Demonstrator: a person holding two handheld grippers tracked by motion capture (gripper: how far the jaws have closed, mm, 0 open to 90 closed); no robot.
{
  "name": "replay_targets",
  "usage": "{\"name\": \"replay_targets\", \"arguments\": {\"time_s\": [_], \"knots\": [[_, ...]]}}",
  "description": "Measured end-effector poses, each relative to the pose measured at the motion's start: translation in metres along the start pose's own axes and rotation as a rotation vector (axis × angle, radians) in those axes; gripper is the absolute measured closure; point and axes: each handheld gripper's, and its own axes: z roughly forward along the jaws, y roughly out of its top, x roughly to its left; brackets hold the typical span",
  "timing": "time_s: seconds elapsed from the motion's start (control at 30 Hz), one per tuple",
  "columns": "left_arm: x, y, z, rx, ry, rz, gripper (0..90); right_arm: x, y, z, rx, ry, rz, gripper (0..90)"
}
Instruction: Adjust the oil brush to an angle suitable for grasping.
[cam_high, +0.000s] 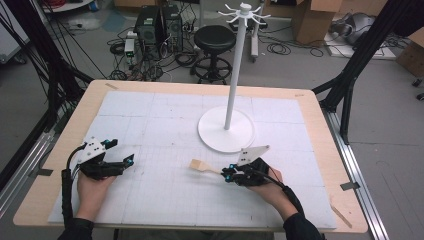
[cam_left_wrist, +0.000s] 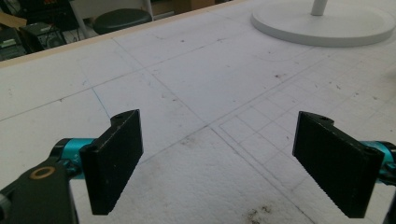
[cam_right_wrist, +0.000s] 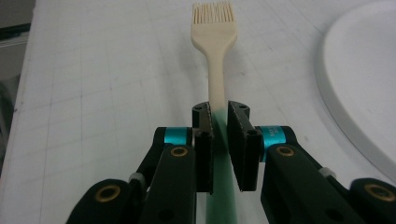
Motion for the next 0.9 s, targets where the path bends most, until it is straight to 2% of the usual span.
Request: {"name": "replay_targets", "arguments": {"time_s": [0.13, 0.37, 0.73, 0.9], "knots": [[0.0, 0.0, 0.0, -0.001, 0.001, -0.003, 16.7, 0.001, 0.014, 0.019, -0.006, 0.06, -0.038, 81.7], [-0.001, 0.0, 0.0, -0.001, 0.002, 0.003, 16.7, 0.006, 0.035, 0.051, 0.03, 0.108, -0.101, 81.7], [0.0, 0.0, 0.0, 0.0, 0.0, 0.002, 16.7, 0.007, 0.054, 0.079, 0.047, 0.176, -0.145, 81.6], [0.0, 0.0, 0.0, -0.001, 0.0, 0.004, 16.7, 0.008, 0.056, 0.087, 0.067, 0.183, -0.167, 81.6]]}}
